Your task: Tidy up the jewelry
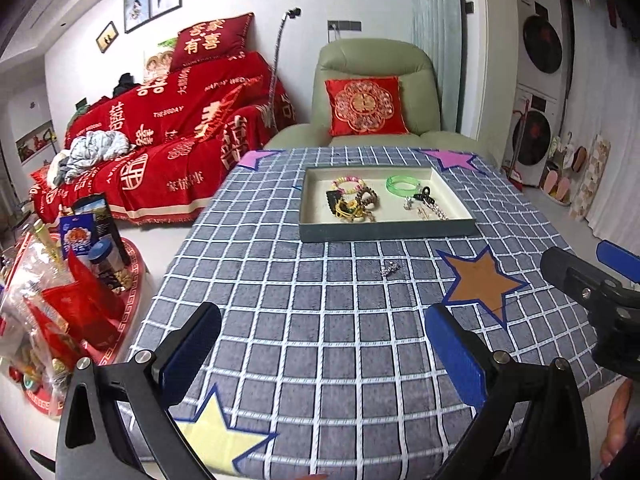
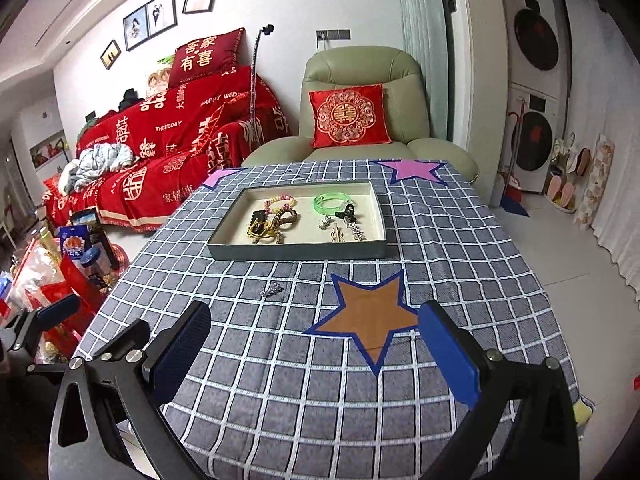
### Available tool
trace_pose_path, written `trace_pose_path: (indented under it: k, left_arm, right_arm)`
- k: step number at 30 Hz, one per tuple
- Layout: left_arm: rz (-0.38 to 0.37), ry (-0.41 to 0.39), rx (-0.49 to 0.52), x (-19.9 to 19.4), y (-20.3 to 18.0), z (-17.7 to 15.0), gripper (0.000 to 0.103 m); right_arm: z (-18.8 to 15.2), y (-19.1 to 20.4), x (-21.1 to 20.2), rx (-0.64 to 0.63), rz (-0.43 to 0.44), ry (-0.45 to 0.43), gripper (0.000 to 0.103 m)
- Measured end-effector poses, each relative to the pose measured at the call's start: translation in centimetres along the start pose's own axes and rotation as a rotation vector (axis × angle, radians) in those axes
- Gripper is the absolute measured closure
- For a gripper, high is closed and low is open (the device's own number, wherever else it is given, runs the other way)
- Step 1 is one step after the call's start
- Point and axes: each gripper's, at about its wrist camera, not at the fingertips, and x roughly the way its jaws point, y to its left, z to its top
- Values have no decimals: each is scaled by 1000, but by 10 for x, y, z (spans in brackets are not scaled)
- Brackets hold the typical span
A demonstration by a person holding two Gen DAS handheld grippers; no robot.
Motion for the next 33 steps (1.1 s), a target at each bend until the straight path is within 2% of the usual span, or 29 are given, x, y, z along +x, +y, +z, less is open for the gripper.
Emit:
trace_pose_path:
  k: [7,16,33]
  left_arm:
    - [23,-39,-6,-25,6,-7,0]
    - [12,-43,16,-30,-4,-9,0]
    - [20,-36,11,-28,-12,-8,0]
  right_arm:
    - [-10,9,-23,-14,-30,-16,0]
    - [-14,4,-37,-23,-105,-52,0]
    - [-13,-6,-39,-2,-111,-52,0]
